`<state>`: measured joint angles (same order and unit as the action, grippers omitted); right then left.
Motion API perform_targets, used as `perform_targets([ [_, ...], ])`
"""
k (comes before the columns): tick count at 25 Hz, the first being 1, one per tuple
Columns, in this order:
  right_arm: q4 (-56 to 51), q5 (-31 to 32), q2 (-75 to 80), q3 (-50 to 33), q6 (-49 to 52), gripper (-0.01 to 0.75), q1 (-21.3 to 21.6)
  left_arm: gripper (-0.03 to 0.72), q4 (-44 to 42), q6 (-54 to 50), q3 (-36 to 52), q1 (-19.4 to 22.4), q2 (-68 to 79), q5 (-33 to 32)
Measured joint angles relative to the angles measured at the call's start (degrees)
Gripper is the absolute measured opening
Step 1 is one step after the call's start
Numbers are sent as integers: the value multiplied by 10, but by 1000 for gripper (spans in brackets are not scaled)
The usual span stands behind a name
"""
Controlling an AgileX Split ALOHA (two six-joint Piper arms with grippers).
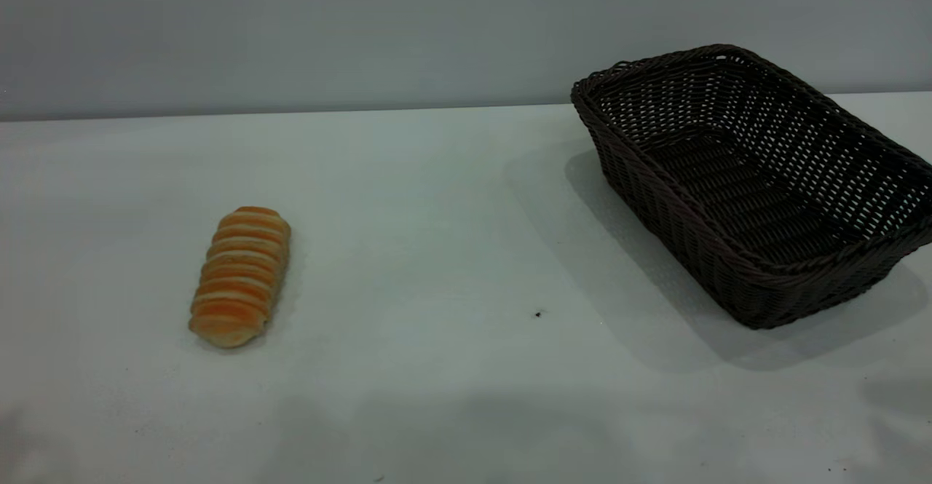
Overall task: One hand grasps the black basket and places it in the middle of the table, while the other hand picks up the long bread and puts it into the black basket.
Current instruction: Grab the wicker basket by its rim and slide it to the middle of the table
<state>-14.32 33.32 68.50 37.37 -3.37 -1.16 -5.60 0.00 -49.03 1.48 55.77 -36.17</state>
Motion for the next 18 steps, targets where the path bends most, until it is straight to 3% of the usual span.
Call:
perform_targets([
  [5,-106,-27,159,41,-5,583,13,579,0,18,0,0,37,19],
  [13,-292,-19,293,103,-81,583,96,579,11,19,0,0,42,40],
  [18,-385,-21,349,104,-122,584,102,579,13,19,0,0,42,40],
])
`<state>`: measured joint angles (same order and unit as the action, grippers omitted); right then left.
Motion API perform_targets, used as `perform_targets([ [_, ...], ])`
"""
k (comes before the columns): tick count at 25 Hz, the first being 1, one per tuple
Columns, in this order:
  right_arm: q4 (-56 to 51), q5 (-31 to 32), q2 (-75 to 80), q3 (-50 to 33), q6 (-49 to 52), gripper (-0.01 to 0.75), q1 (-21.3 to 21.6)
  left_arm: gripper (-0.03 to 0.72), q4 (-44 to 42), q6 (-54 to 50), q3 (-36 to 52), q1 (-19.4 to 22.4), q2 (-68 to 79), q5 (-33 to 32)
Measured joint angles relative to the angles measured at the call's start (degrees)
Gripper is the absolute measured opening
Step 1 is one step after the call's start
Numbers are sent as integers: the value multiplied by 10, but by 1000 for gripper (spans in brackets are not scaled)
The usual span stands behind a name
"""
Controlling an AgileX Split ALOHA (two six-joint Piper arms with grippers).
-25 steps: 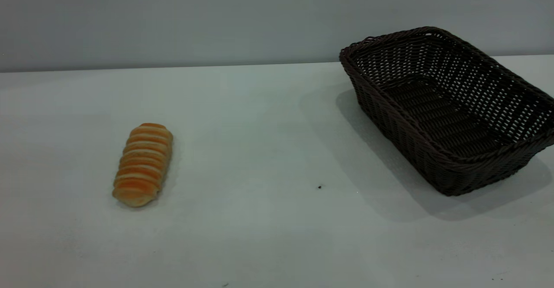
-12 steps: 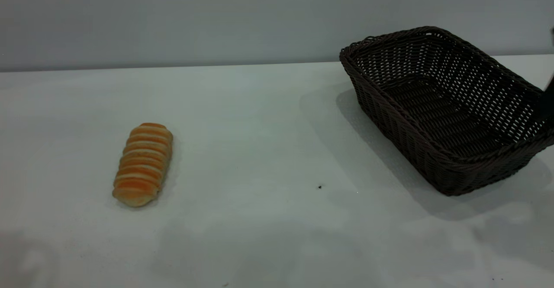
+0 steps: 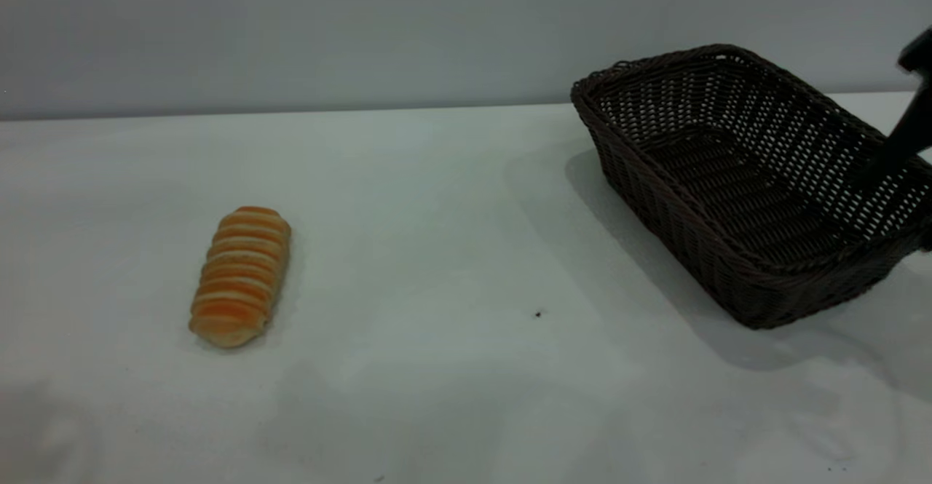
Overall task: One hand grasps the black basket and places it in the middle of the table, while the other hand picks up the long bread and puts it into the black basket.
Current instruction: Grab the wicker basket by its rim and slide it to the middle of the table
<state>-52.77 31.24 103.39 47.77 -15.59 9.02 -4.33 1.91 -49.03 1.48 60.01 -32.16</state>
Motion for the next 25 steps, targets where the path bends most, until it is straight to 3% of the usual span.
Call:
perform_targets([
  [10,-161,-43,142,35,-91,574,1,579,0,0,0,0,0,0],
  [13,-195,-65,173,43,-101,474,1,579,0,0,0,0,0,0],
  [16,-200,-67,179,44,-104,250,1,579,0,1,0,0,0,0],
  [21,-167,-48,174,72,-112,252,1,579,0,1,0,0,0,0],
  [25,-67,37,176,161,-99,252,-17,579,0,1,0,0,0,0],
])
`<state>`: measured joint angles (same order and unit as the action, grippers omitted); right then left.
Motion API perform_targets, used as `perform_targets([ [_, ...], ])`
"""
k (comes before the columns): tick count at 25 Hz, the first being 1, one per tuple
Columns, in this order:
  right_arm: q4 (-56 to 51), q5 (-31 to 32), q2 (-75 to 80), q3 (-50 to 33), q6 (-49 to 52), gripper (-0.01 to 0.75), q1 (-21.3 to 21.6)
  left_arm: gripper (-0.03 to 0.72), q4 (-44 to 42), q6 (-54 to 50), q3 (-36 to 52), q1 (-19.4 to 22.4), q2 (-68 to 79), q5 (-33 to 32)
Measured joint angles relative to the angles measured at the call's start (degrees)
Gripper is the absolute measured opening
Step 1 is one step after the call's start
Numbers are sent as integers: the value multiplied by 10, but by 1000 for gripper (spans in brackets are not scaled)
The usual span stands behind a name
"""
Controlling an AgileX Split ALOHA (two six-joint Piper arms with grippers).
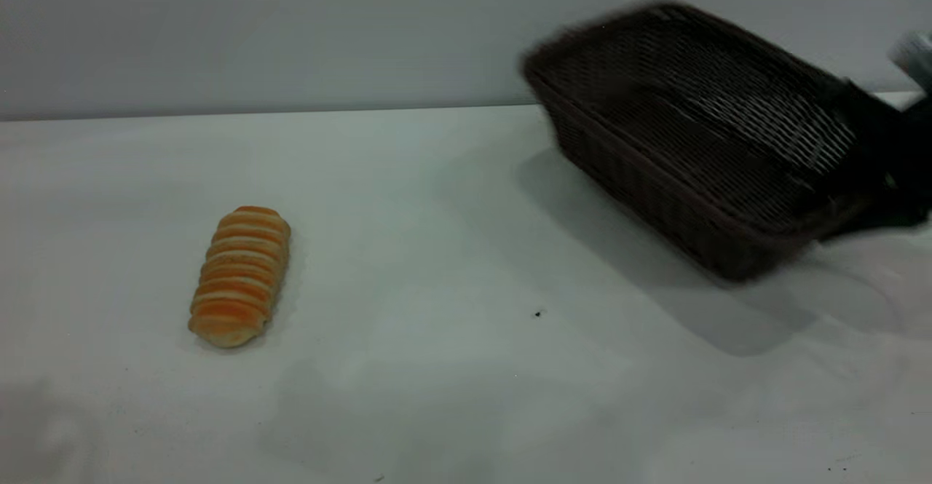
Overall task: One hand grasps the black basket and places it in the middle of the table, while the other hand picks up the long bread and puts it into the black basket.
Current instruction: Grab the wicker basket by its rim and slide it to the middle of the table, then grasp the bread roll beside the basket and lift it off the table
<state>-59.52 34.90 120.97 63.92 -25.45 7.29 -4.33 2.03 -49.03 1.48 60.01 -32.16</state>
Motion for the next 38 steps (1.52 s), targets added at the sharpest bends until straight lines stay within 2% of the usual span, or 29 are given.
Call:
perform_targets([
  [5,178,133,42,152,61,252,-69,579,0,0,0,0,0,0],
  [8,253,190,87,232,84,252,-111,579,0,0,0,0,0,0],
  [13,273,210,159,318,87,252,-160,579,0,0,0,0,0,-1],
  [23,283,215,189,341,75,259,-171,579,6,0,0,0,4,0],
  [31,351,209,142,343,13,448,-171,579,54,11,0,0,73,31],
  [38,386,257,6,344,10,467,-171,579,129,51,-2,-2,205,111],
])
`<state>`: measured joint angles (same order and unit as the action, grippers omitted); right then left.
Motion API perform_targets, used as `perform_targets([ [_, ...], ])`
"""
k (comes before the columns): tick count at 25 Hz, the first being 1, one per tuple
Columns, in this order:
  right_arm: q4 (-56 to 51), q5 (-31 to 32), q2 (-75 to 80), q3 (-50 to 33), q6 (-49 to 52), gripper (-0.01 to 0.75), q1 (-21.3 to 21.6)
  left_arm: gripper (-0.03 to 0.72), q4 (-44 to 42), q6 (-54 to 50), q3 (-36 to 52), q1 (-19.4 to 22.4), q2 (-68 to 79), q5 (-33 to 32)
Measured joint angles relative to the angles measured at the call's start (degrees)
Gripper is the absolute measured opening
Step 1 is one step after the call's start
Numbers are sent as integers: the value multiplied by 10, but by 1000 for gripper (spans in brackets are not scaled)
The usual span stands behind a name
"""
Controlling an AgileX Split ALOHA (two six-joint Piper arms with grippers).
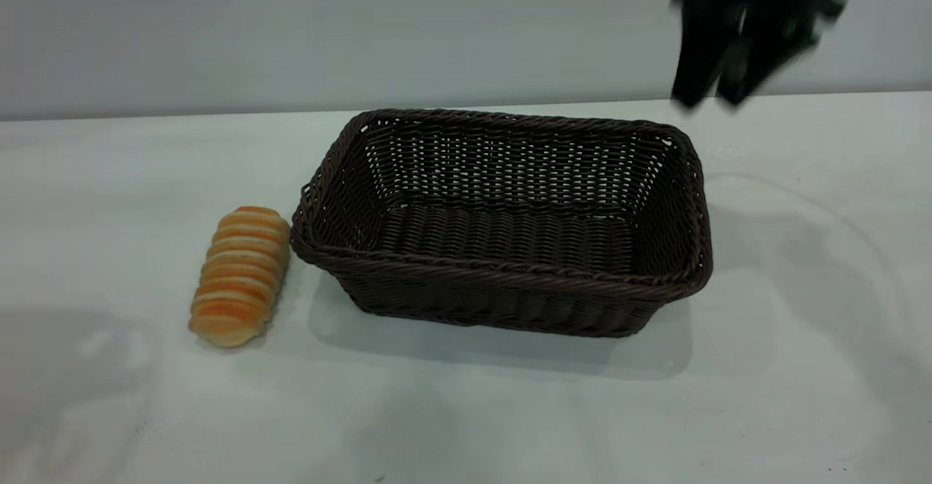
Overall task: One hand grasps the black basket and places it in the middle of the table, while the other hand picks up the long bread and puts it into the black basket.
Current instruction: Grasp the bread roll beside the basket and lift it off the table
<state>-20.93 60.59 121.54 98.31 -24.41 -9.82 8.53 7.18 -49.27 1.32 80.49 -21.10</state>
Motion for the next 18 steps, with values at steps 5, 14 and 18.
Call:
perform_targets([
  [5,-28,58,-135,-35,-20,469,0,579,41,33,-13,-37,152,44],
  [14,-41,58,-382,-230,-36,438,0,579,51,36,-159,-85,398,56],
  [18,-42,45,-473,-320,-32,438,0,579,76,36,-220,-95,472,55],
])
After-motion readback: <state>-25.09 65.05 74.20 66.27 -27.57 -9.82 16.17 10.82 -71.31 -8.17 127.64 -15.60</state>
